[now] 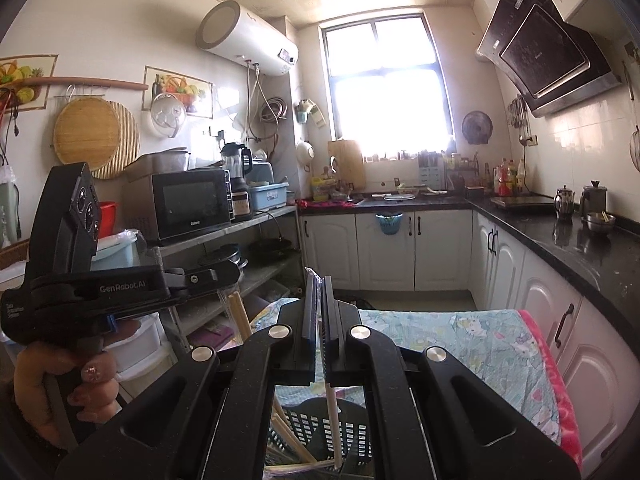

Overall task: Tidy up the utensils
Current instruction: 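Lower both chopsticks into the basket slots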

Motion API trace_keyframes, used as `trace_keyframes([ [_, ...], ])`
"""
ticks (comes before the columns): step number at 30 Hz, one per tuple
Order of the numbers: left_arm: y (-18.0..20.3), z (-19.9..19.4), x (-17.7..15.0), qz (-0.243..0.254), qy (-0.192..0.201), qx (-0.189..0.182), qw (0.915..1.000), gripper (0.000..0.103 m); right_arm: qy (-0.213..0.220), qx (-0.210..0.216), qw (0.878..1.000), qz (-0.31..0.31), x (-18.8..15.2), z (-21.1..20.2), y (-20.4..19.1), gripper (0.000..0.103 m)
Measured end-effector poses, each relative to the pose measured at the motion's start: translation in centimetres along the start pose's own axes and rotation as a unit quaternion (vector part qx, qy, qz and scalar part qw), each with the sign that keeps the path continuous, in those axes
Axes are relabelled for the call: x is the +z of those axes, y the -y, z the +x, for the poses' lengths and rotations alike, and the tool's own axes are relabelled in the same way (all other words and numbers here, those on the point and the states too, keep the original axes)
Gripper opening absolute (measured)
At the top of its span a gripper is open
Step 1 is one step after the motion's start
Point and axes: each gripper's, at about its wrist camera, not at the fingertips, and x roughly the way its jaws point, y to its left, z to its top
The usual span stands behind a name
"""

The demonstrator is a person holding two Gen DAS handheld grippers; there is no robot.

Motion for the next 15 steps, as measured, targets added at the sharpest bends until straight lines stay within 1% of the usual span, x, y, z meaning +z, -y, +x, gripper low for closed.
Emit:
trace_keyframes([
  [15, -0.9, 1.8, -2.6, 0.006, -0.024, 0.008, 0.9997, 0.001, -0.026, -0.01, 1.0, -0.003, -2.7, 2.2, 0.1, 0.003],
])
